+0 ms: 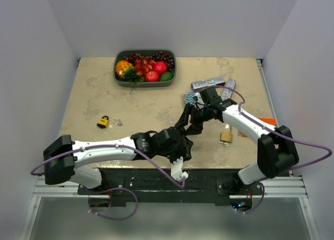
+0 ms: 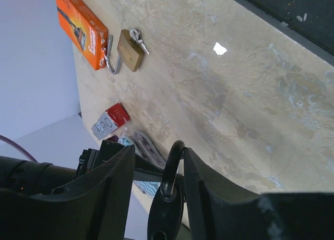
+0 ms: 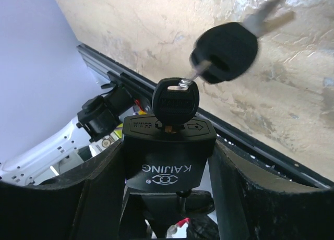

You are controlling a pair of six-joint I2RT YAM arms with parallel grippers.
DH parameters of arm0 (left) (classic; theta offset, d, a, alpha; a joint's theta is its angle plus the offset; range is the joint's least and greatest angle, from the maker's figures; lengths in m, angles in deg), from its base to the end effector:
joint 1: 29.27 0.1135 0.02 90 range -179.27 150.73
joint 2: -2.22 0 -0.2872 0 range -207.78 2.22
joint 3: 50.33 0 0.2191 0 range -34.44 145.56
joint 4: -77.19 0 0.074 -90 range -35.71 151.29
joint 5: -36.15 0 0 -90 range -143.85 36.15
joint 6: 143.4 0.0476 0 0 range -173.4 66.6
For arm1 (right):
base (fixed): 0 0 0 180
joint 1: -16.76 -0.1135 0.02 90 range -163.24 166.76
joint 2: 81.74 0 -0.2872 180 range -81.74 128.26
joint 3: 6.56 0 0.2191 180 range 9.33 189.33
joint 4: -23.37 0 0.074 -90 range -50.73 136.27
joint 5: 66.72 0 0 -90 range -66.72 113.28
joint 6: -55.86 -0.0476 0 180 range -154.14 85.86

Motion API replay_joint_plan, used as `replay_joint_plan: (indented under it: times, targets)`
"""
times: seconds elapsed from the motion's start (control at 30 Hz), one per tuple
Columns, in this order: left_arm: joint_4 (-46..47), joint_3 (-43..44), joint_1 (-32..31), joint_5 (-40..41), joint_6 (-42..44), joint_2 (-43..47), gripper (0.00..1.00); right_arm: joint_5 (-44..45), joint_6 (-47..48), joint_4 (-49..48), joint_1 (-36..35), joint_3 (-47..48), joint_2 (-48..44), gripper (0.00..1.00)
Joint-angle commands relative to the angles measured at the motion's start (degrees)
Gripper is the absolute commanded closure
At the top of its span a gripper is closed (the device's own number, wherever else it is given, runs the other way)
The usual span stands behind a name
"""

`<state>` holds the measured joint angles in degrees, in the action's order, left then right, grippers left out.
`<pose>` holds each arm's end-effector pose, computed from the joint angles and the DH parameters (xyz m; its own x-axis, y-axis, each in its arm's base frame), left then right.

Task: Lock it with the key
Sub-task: Pick up the lock from the center of the board.

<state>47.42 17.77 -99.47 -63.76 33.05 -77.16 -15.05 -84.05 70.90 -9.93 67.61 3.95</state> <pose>0.0848 -0.2597 0.2735 0.9552 0.2494 -0.1595 0.2821 -0.6036 0.7457 0.2283 0.1478 0.2606 -0.9810 0.1785 0.0757 0.1758 0.6538 0.7360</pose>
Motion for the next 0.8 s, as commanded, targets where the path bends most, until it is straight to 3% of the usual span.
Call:
replay_joint_plan:
  times: [0.0,0.13,0.27,0.37,0.43,0.47,0.53,0.6,0.77]
  targets:
    - [1.13,3.52,-0.38,1.91,2.40,-1.13,0.55,-4.56,-2.56,-2.37,-0.72,0.43,-3.25,1.00]
    - [-0.02,3.96,-0.38,3.75,3.46,-2.10,0.68,-5.00,-2.74,-2.46,-1.07,0.69,-2.90,1.00]
    - [-0.02,3.61,-0.38,4.11,3.72,-1.57,1.00,-5.26,-2.74,-2.37,-1.07,1.04,-2.99,1.00]
    - [0.51,3.17,-0.47,4.99,1.79,-1.22,1.00,-7.80,-2.82,-4.82,-0.99,0.69,-2.98,0.97]
    - [-0.36,4.39,-0.47,3.95,-2.68,-0.35,1.00,-9.30,-1.87,-6.84,-0.99,0.69,-2.90,0.69]
    - [-0.63,5.01,-0.38,3.24,-5.13,0.18,1.00,-9.75,-1.34,-7.29,-0.99,1.13,-2.98,0.43]
    - [-2.29,7.29,-0.03,0.70,-12.60,2.02,1.00,-10.19,2.07,-6.77,0.06,3.92,-2.55,0.22]
    - [-2.74,9.22,1.28,-1.50,-21.18,3.78,1.00,-10.89,5.68,-5.89,1.29,6.83,-2.19,0.07]
    - [-2.92,14.40,8.21,-10.81,-42.12,8.36,1.00,-3.79,19.92,-1.85,3.58,17.64,-3.95,0.01]
